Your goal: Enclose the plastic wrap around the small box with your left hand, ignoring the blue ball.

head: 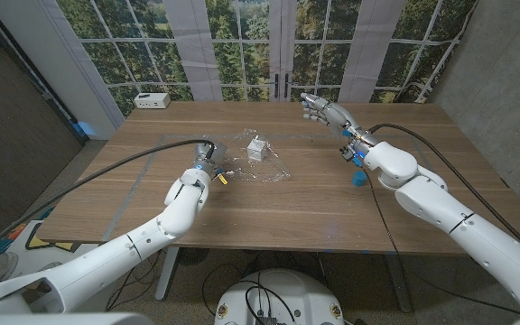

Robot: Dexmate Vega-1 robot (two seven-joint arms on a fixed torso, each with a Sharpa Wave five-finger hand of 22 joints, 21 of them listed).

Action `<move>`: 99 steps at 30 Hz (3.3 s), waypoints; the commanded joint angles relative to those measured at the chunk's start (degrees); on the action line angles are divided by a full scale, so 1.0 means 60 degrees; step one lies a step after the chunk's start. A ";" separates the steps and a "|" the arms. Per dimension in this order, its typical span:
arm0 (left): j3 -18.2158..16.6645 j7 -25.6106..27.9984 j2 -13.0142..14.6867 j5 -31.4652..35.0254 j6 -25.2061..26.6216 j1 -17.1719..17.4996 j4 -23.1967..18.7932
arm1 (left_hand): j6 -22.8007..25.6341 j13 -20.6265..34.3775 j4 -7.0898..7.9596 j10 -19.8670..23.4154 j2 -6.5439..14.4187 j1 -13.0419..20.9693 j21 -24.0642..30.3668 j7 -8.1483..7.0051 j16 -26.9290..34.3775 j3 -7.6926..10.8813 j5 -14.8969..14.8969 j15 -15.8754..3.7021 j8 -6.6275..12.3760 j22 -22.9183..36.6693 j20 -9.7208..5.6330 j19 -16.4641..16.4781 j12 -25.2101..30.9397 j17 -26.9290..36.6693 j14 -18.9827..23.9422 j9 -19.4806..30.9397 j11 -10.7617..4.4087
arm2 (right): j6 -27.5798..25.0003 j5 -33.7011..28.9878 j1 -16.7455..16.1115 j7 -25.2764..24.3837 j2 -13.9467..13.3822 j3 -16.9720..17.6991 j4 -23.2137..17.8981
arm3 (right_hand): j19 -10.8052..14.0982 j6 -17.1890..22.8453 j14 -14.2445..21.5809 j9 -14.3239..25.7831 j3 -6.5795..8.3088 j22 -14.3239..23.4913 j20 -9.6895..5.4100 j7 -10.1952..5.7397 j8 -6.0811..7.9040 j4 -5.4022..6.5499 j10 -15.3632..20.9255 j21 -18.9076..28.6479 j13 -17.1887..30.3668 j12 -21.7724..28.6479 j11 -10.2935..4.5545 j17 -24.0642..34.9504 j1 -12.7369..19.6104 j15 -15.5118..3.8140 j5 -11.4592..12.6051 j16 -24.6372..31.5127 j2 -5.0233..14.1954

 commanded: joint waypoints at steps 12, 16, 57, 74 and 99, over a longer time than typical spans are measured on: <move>-0.0122 -0.3360 0.0879 -0.1249 -0.1365 -0.0681 -0.1321 | -0.1648 0.0048 0.0473 -0.1799 -0.1282 -0.1730 -0.0316 0.0240 -0.0536 -0.1148 -0.0004 -0.0359 -0.0675 0.0015 0.0579 -0.0958 -0.0894 0.0091 -0.1397 0.0058 0.0611 | 0.0076 -0.0046 -0.0248 -0.0210 -0.0043 0.0118 -0.0261 | 0.0044 0.0020 0.0048 0.0015 0.0028 0.0029 -0.0033 0.0004 -0.0009 0.0077 0.0003 0.0036 0.0012 0.0022 -0.0003 0.0034 0.0040 -0.0049 0.0022 0.0013 -0.0027; -0.0132 -0.3859 0.0982 -0.1101 -0.1534 -0.0762 -0.1480 | -0.1850 -0.0008 0.0604 -0.2053 -0.1618 -0.2209 -0.0401 0.0231 -0.0559 -0.1487 0.0107 -0.0198 -0.0889 0.0009 0.0632 -0.1076 -0.0980 0.0102 -0.1675 -0.0035 0.0724 | 0.0050 -0.0063 -0.0260 -0.0224 -0.0060 0.0122 -0.0302 | 0.0023 0.0020 0.0035 0.0015 0.0026 0.0029 -0.0093 -0.0026 -0.0009 0.0091 -0.0007 0.0028 0.0012 0.0018 -0.0044 0.0039 0.0030 -0.0084 0.0022 0.0009 -0.0020; 0.0426 -0.0244 -0.0171 0.0728 -0.0532 -0.0583 0.0815 | -0.0019 -0.0001 -0.0075 -0.0132 0.0162 0.0009 -0.0014 -0.0255 -0.0220 -0.0127 -0.0009 -0.1150 -0.0382 0.0058 0.0090 0.0091 -0.0271 -0.0022 -0.0116 -0.0080 0.0055 | -0.0035 -0.0048 -0.0040 -0.0197 0.0042 0.0087 0.0052 | 0.0053 0.0009 0.0044 0.0015 0.0012 0.0028 0.0054 0.0064 -0.0014 0.0034 0.0010 0.0036 0.0011 0.0021 0.0070 0.0004 0.0094 0.0020 0.0013 -0.0018 -0.0127; 0.0319 0.2824 -0.0573 -0.0711 0.0086 -0.0384 0.1099 | -0.0042 0.0038 0.0018 0.0001 0.0145 -0.0026 0.0061 -0.0142 -0.0181 -0.0030 -0.0025 -0.1247 -0.0336 0.0066 0.0064 0.0173 -0.0276 0.0007 0.0166 -0.0018 0.0071 | -0.0090 0.0002 0.0059 -0.0106 0.0071 0.0022 0.0163 | 0.0047 0.0014 0.0043 0.0015 0.0014 0.0027 0.0048 0.0046 -0.0011 0.0031 0.0008 0.0031 0.0010 0.0019 0.0064 0.0003 0.0103 -0.0006 0.0014 -0.0019 -0.0104; 0.1078 0.6570 -0.1847 -0.2392 0.0447 -0.1089 0.2556 | 0.0125 0.0094 0.0019 0.0112 0.0012 -0.0057 0.0123 -0.0097 -0.0213 0.0061 -0.0013 -0.1328 -0.0237 0.0061 0.0113 0.0204 -0.0312 0.0014 0.0357 -0.0013 -0.0011 | -0.0294 0.0123 0.0000 -0.0105 -0.0041 0.0064 0.0029 | 0.0037 0.0015 0.0043 0.0015 0.0002 0.0027 0.0052 0.0049 -0.0010 0.0038 0.0009 0.0026 0.0010 0.0019 0.0063 0.0006 0.0092 0.0013 0.0011 -0.0019 -0.0099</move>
